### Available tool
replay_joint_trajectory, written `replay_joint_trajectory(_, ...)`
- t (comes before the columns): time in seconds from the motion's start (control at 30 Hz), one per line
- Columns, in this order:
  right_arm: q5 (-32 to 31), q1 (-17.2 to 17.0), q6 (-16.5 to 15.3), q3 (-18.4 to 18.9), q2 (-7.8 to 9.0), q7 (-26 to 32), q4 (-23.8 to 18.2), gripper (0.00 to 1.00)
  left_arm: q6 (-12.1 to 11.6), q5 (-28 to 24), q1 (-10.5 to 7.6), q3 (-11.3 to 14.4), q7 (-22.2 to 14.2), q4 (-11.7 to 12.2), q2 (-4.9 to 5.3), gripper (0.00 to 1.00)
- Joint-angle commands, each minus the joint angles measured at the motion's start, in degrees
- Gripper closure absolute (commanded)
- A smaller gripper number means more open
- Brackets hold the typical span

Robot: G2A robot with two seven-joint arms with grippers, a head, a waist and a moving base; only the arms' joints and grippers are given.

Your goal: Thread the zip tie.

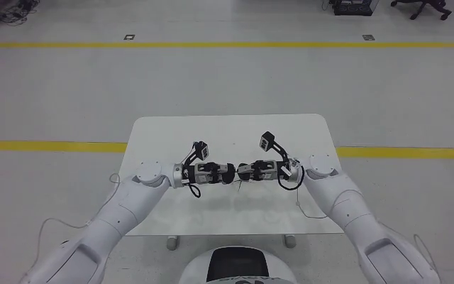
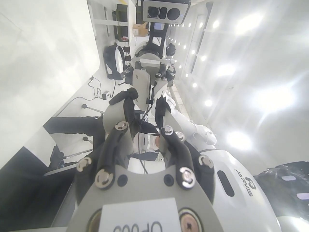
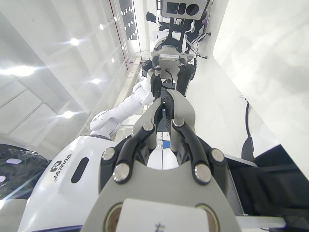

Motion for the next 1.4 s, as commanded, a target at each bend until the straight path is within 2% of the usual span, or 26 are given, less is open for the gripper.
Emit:
replay_joint_trajectory(0.0,-0.11,0.04,0.15,-0.03,0.01,0.02,0.1,1.0,0.02,-0.01,0.03,-0.04,-0.02,0.03,-0.03,0.86)
replay_joint_trajectory(0.43,-0.78,0.19,0.5,-0.11,0.07,-0.4,0.25,1.0,0.18,0.25,0.12,-0.4,-0.04,0.13,-0.15,0.95)
replay_joint_trajectory(0.7,-1.86,0.05,-0.21,-0.22,0.06,-2.19,-0.14,1.0,0.37,0.22,0.02,-0.48,-0.25,0.41,-0.3,0.95)
replay_joint_trajectory(0.83,-2.41,-0.08,-0.06,-0.38,0.07,-2.75,-0.63,1.0,0.46,0.23,-0.05,-0.49,-0.36,0.57,-0.39,0.88)
replay_joint_trajectory(1.37,-2.46,-0.27,0.07,-0.45,0.09,-3.0,-0.86,1.0,0.55,0.69,-0.06,-0.57,-0.51,0.75,-0.61,0.95)
